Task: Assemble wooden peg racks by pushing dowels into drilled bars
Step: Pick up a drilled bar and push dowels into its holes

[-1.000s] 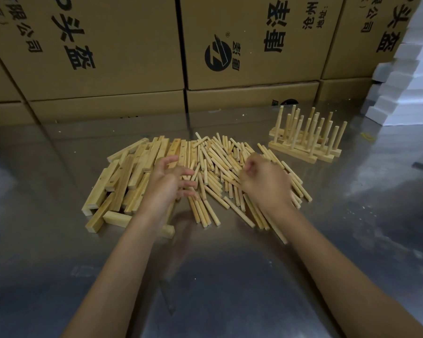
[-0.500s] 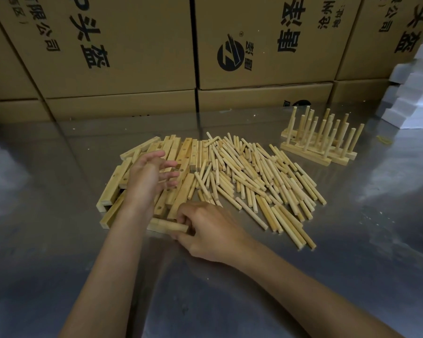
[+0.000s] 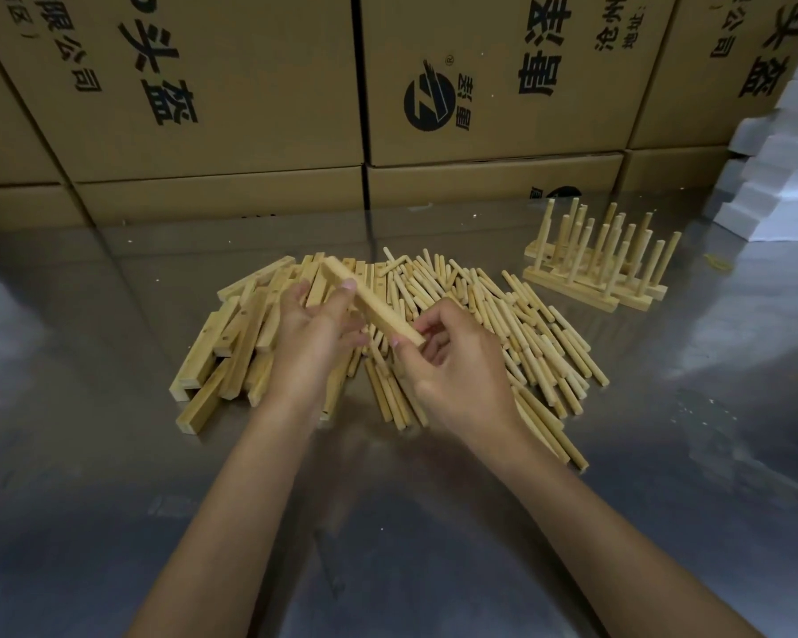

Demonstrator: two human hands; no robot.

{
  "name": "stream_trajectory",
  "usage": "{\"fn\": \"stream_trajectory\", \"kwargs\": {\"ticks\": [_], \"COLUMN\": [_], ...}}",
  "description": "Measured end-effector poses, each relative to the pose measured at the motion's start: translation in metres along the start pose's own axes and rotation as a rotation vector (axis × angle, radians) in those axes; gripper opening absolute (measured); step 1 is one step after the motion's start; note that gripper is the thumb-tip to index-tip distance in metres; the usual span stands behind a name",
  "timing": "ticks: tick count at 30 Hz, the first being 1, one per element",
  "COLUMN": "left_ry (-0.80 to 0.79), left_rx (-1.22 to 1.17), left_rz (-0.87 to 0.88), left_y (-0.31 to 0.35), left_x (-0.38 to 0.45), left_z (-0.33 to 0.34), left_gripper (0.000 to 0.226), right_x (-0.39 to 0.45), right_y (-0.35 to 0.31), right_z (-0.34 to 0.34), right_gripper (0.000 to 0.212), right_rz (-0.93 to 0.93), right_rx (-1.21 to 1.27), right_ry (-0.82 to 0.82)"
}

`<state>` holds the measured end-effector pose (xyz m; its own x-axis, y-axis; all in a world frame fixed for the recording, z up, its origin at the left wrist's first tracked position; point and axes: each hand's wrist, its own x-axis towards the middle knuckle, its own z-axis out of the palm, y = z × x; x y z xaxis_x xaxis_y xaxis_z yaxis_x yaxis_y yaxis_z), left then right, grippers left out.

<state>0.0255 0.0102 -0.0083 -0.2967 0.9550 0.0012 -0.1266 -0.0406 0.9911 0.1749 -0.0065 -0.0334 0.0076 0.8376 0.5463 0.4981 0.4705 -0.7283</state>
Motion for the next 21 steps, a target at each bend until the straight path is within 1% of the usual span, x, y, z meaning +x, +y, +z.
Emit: {"fn": "stream_trajectory", "kwargs": {"ticks": [1,3,4,5,7,10,12,13,15,17,19,21], "left_ry": [-0.061,-0.147,-0.188,-0.233,-0.329,-0.417,-0.452,-0.462,-0.455,-0.424,-0.386,-0.344], "left_rx": [-0.12,-0.254,-0.3,-0.343,-0.428,-0.521,-0.548,-0.55,-0.532,-0.482,-0.404,-0.355], "left_rz": [-0.062,-0.095,-0.093,-0.088,-0.082,-0.087,-0.093,-0.095,-0.092,-0.079,-0.066,-0.075], "left_y": [-0.001,-0.002,-0.001,-0.001,0.001,0.003,0.003,0.003,0.003,0.003,0.002,0.001], "left_x": [0.0,0.001,0.002,0.003,0.005,0.007,0.007,0.007,0.007,0.008,0.009,0.01], "left_z": [0.001,0.0,-0.002,-0.004,-0.008,-0.013,-0.014,-0.014,-0.014,-0.015,-0.016,-0.016], "left_gripper": [0.06,0.047,0.04,0.033,0.027,0.041,0.045,0.046,0.048,0.045,0.042,0.04], "right_x": [-0.002,-0.006,-0.006,-0.006,-0.005,0.0,0.006,0.009,0.016,0.023,0.026,0.025], "right_y": [-0.001,0.0,0.001,0.002,0.001,-0.001,0.0,0.002,0.008,0.018,0.028,0.033], "right_z": [0.002,0.004,0.004,0.004,0.003,-0.001,-0.006,-0.01,-0.019,-0.028,-0.035,-0.037], "right_gripper": [0.017,0.017,0.018,0.02,0.022,0.011,0.003,0.005,0.011,0.013,0.014,0.013], "right_rz": [-0.11,-0.333,-0.397,-0.416,-0.334,-0.131,-0.005,0.057,0.169,0.259,0.322,0.337], "right_rx": [-0.072,-0.244,-0.301,-0.309,-0.171,0.117,0.237,0.269,0.269,0.186,0.065,-0.042], "right_ry": [-0.005,0.001,0.006,0.003,-0.026,-0.026,-0.001,0.013,0.037,0.028,-0.057,-0.185]}}
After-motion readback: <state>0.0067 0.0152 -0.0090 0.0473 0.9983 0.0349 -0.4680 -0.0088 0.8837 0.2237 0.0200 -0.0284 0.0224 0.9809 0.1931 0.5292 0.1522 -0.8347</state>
